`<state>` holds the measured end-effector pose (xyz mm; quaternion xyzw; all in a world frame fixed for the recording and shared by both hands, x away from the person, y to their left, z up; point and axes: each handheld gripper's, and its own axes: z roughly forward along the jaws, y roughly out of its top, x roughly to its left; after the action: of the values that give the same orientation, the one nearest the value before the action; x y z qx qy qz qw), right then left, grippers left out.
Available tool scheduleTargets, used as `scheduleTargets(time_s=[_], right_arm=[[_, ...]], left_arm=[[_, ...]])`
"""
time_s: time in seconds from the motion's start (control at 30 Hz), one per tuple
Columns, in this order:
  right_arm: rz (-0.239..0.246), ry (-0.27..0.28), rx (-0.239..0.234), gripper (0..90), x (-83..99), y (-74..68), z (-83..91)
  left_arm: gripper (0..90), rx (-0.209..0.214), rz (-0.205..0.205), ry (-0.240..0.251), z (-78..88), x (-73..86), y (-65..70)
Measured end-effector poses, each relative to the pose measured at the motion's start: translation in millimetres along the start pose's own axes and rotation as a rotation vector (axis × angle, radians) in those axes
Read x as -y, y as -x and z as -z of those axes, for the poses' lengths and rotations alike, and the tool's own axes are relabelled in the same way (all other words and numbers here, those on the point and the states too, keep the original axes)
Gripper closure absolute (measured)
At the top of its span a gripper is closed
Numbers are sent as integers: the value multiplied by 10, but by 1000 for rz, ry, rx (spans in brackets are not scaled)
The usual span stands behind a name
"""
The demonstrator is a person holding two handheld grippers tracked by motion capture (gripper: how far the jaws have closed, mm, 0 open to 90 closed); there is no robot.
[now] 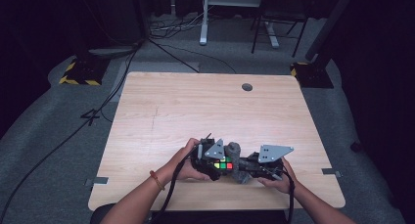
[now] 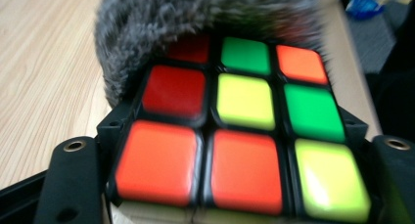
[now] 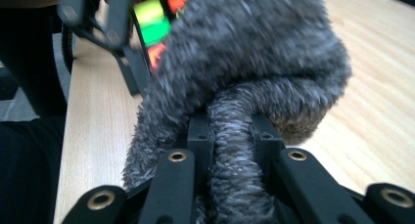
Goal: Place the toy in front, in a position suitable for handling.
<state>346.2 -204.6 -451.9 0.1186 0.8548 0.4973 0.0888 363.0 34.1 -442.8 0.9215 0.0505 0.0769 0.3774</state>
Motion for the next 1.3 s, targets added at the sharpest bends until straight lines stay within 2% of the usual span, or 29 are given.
scheduleTargets(time_s=[0.03, 0.1, 0.13, 0.2, 0.3, 0.4, 0.5, 0.53, 0.6, 0.67, 0.77, 0.83, 0.93, 1.07, 1.3], right_arm=[[-1, 14, -12, 768, -23, -8, 13], [20, 2, -19, 768, -54, -32, 6], [32, -13, -11, 768, -55, -45, -6], [16, -18, -3, 768, -31, -31, -15], [12, -42, 21, 767, -27, 3, -8], [11, -107, 41, 767, 25, 53, -46], [-24, -149, 24, 767, 97, 115, -90], [-25, -161, 22, 767, 114, 121, -107], [-21, -177, 11, 766, 121, 116, -138], [-20, -166, 10, 766, 99, 102, -136], [-28, -124, 3, 766, 65, 83, -99], [-18, -103, 6, 766, 45, 61, -70], [-36, -52, 2, 768, 42, 72, -34], [-54, 3, -5, 768, 27, 79, 5], [-43, 41, 5, 770, 6, 60, 61]], left_arm=[[333, 16, -8, -14, -20, 4, 9], [335, 3, -45, -39, -68, 1, 59], [335, -5, -51, -47, -81, -3, 68], [336, -5, -39, -40, -76, 2, 47], [336, 0, -22, 3, -21, -3, 22], [337, -7, -5, 38, 35, -7, 8], [336, -10, 4, 73, 84, -9, -7], [337, 0, 10, 87, 107, -15, -17], [337, -10, 9, 116, 151, -27, -17], [337, -16, 3, 103, 155, -32, -4], [336, -14, 4, 109, 150, -28, -6], [336, -3, 8, 131, 160, -28, -14], [333, -9, 26, 147, 183, -23, -23], [329, -7, 26, 140, 195, -18, -34], [328, -5, 27, 123, 171, -20, -30]])
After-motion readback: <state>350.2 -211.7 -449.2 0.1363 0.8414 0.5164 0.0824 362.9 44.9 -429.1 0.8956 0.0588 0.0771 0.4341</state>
